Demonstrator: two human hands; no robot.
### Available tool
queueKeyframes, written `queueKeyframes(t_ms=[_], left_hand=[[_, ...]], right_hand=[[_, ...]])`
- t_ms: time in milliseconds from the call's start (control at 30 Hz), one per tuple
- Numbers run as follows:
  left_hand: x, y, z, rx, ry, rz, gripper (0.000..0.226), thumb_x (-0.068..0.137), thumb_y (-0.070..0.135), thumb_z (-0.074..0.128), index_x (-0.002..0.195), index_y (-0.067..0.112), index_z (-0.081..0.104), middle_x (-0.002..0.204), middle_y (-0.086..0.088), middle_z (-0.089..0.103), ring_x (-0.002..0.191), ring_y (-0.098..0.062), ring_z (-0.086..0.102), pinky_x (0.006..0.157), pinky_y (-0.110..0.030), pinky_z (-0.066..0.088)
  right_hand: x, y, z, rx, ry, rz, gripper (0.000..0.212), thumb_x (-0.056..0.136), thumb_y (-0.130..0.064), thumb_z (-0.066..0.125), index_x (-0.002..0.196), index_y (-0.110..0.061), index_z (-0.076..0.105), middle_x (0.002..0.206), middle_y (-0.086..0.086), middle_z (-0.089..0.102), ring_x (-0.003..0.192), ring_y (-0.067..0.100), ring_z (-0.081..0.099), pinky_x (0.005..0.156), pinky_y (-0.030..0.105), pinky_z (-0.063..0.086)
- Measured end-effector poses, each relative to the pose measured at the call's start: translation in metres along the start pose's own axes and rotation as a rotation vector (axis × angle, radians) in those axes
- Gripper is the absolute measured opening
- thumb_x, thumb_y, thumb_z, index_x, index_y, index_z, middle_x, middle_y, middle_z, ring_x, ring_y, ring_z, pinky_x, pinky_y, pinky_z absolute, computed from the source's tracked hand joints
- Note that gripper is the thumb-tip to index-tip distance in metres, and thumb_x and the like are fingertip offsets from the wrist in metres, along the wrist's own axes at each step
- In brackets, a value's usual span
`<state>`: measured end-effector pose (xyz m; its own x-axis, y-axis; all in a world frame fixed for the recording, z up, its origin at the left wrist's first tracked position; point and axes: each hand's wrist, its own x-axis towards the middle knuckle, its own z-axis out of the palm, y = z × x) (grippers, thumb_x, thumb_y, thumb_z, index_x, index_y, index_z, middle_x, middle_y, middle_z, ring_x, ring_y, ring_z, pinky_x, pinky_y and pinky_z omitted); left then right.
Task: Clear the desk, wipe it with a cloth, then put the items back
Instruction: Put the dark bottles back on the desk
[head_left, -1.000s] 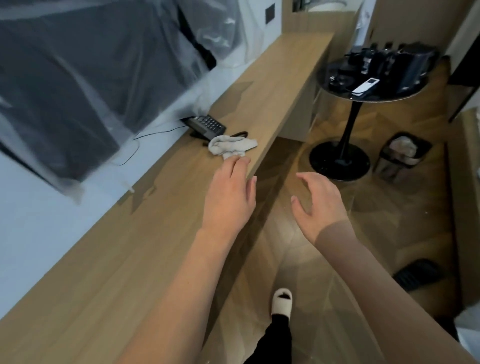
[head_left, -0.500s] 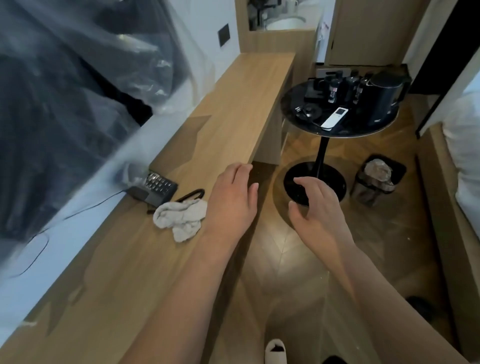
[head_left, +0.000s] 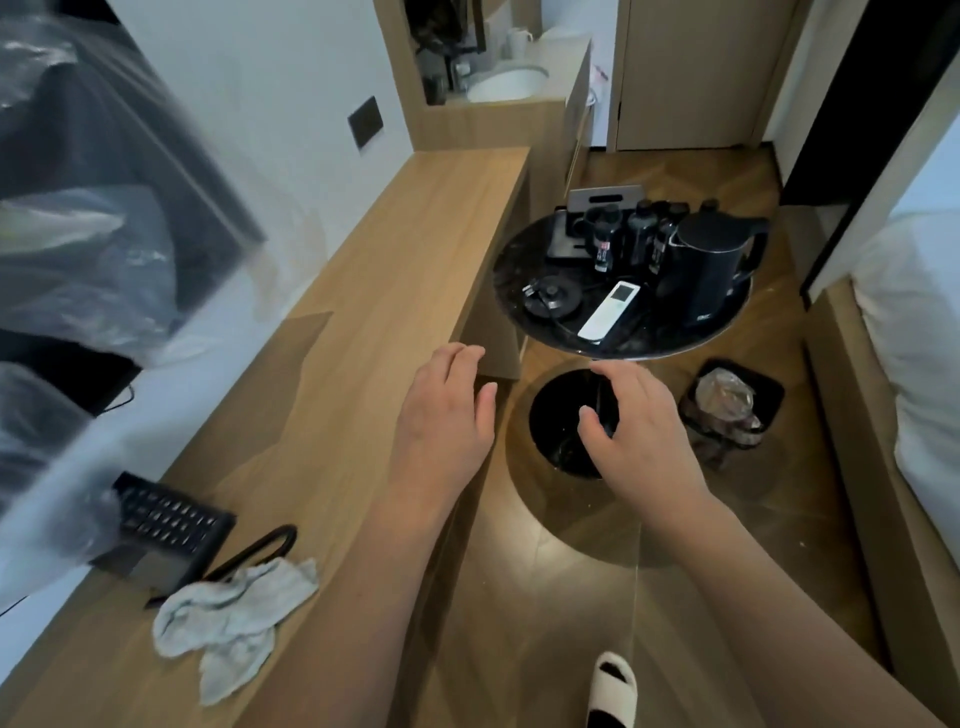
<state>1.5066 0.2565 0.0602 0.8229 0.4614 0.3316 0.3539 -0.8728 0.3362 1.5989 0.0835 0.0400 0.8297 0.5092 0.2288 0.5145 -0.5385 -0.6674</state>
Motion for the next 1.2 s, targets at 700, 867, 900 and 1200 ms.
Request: queueKeyframes(t_ms=[700, 867, 900, 1200], left_hand=[[0.291, 0.024, 0.181, -0.163, -0.104, -0.118, 0.04, 0.103, 0.028, 0.052, 0.141, 0.018, 0.049, 0.142, 0.003, 0.05, 0.131, -0.013, 0.047, 0.109, -0.027, 0.037], [0.369, 0.043, 0.211, -0.19, -0.124, -0.067, 0.038, 0.103, 0.026, 0.053, 0.14, 0.015, 0.05, 0.141, 0.001, 0.05, 0.13, -0.013, 0.047, 0.103, -0.016, 0.028], [0.38, 0.048, 0.216, -0.199, -0.135, -0.06, 0.038, 0.104, 0.026, 0.053, 0.14, 0.016, 0.05, 0.142, 0.001, 0.05, 0.13, -0.012, 0.046, 0.103, -0.017, 0.029], [0.453, 0.078, 0.292, -0.366, -0.292, -0.202, 0.042, 0.104, 0.029, 0.053, 0.144, 0.017, 0.047, 0.143, 0.004, 0.05, 0.128, -0.007, 0.047, 0.104, -0.02, 0.036]], right_hand=[[0.316, 0.15, -0.018, -0.071, -0.052, 0.091, 0.043, 0.095, -0.017, 0.059, 0.137, -0.013, 0.052, 0.139, 0.002, 0.052, 0.129, 0.018, 0.046, 0.107, 0.031, 0.034], [0.398, 0.18, -0.026, -0.137, -0.11, 0.103, 0.044, 0.095, -0.02, 0.059, 0.138, -0.015, 0.051, 0.139, 0.003, 0.053, 0.13, 0.02, 0.046, 0.108, 0.034, 0.035], [0.411, 0.187, -0.027, -0.143, -0.129, 0.115, 0.045, 0.095, -0.021, 0.059, 0.138, -0.015, 0.05, 0.139, 0.004, 0.052, 0.13, 0.02, 0.047, 0.108, 0.035, 0.036], [0.518, 0.26, -0.014, -0.271, -0.385, 0.175, 0.055, 0.093, -0.03, 0.062, 0.145, -0.02, 0.044, 0.14, 0.009, 0.052, 0.127, 0.032, 0.049, 0.104, 0.047, 0.043]])
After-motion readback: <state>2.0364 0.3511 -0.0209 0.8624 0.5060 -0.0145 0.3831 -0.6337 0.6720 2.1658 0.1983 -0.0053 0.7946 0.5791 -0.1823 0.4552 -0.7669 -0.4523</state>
